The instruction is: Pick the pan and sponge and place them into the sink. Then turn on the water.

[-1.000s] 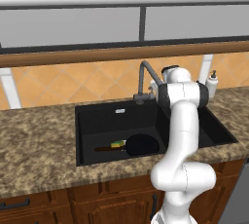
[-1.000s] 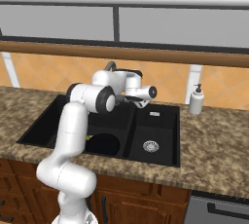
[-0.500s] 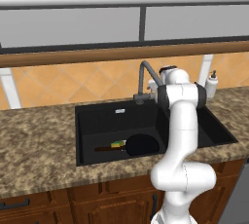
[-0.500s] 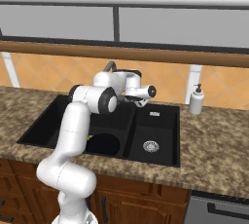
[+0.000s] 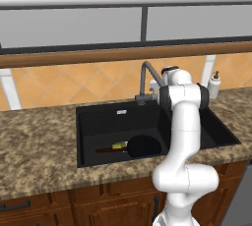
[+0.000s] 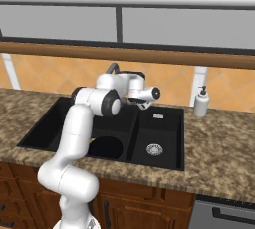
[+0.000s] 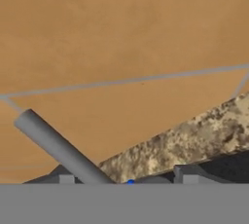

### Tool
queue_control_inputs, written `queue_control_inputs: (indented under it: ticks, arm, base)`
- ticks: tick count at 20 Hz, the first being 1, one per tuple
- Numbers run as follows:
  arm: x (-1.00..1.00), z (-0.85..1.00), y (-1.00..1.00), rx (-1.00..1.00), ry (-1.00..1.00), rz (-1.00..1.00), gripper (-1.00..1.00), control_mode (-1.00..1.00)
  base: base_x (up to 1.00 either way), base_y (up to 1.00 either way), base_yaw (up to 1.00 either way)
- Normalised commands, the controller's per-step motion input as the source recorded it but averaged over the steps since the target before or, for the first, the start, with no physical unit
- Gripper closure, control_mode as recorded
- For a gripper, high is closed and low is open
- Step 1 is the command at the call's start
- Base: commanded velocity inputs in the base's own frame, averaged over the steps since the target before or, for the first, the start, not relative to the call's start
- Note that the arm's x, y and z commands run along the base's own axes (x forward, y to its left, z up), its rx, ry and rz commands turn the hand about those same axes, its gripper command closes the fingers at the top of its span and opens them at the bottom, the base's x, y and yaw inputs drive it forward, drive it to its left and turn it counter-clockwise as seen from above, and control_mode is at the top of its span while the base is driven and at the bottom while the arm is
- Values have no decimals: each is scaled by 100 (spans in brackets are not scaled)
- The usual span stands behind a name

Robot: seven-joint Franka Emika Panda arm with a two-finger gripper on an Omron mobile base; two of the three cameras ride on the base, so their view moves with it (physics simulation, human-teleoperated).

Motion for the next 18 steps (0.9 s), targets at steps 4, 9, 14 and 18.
queue_control_inputs:
  ticks: [4, 9, 14, 18]
  arm:
    - [0, -5, 0, 25, 1, 0, 100, -100]
    - [2, 0, 0, 27, 5, 0, 100, -100]
    - [0, -2, 0, 16, 14, -3, 100, -100]
    - [0, -7, 0, 7, 19, -6, 100, -100]
  base:
    - [0, 0, 0]
    - [0, 0, 0]
    - [0, 0, 0]
    - [0, 0, 0]
